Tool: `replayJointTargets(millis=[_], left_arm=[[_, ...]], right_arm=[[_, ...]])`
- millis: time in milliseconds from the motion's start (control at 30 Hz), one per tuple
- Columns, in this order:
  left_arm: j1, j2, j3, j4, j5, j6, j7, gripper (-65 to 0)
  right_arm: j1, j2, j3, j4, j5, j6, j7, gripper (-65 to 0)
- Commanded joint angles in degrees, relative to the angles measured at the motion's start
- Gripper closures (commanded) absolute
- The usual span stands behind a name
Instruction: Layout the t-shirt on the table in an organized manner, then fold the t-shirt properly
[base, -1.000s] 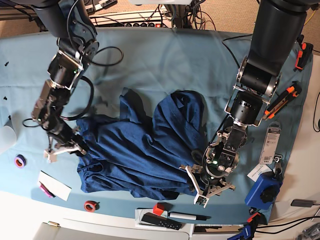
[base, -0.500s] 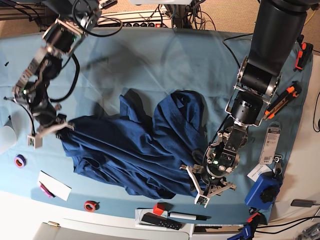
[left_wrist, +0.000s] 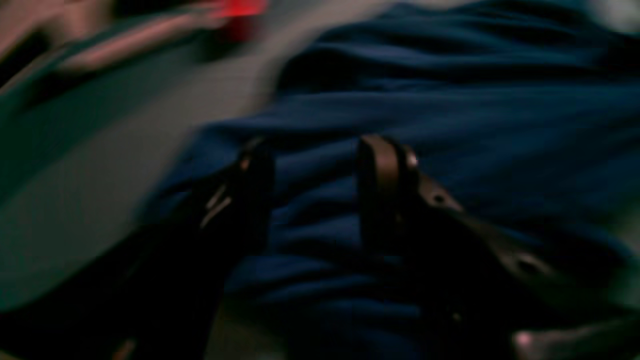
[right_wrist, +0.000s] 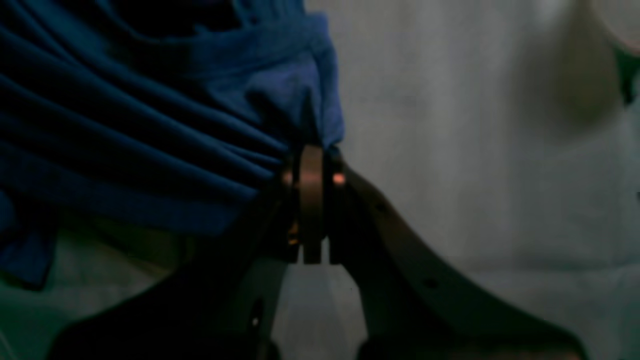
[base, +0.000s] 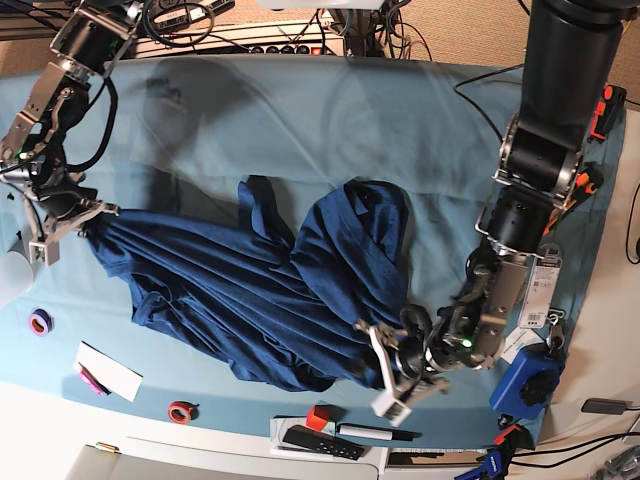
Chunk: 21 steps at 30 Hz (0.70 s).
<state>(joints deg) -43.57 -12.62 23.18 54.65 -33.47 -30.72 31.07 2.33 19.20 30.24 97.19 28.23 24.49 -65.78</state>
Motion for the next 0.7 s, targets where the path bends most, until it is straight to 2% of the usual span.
replayJointTargets(millis=[0, 67, 167, 233, 367, 500, 667], left_arm=[[-2.08, 0.07, -0.24, 1.95, -4.17, -3.02, 1.05, -27.5], [-1.6, 0.26, -0.24, 2.89, -12.13, -9.28, 6.54, -27.5], [0.72, 0.57, -0.24, 4.22, -23.04, -9.28, 11.08, -27.5], [2.89, 0.92, -0.24, 5.68, -26.38, -9.28, 12.5, -27.5], [7.65, 2.03, -0.24, 9.88, -29.97, -9.28, 16.24, -27.5], [12.26, 3.5, -0.24, 15.85, -30.29, -9.28, 18.08, -27.5], [16.74, 5.49, -0.22, 23.02, -24.37, -9.28, 17.27, -27.5]], right_arm=[[1.05, 1.53, 0.22, 1.07, 0.74, -0.04, 2.89, 0.0], [1.51, 1.6, 0.22, 1.07, 1.95, -0.46, 7.3, 0.0], [3.5, 1.57, 0.17, 1.07, 5.84, -0.52, 11.39, 0.0], [5.95, 1.57, 0.02, 1.07, 7.41, -0.5, 11.41, 0.0], [11.1, 1.57, -2.86, 0.98, 7.26, -0.46, 12.59, 0.0], [15.17, 1.22, -9.2, 0.96, 2.86, -0.66, 14.53, 0.0], [18.86, 1.25, -18.51, 0.94, -7.08, -5.97, 19.47, 0.0]])
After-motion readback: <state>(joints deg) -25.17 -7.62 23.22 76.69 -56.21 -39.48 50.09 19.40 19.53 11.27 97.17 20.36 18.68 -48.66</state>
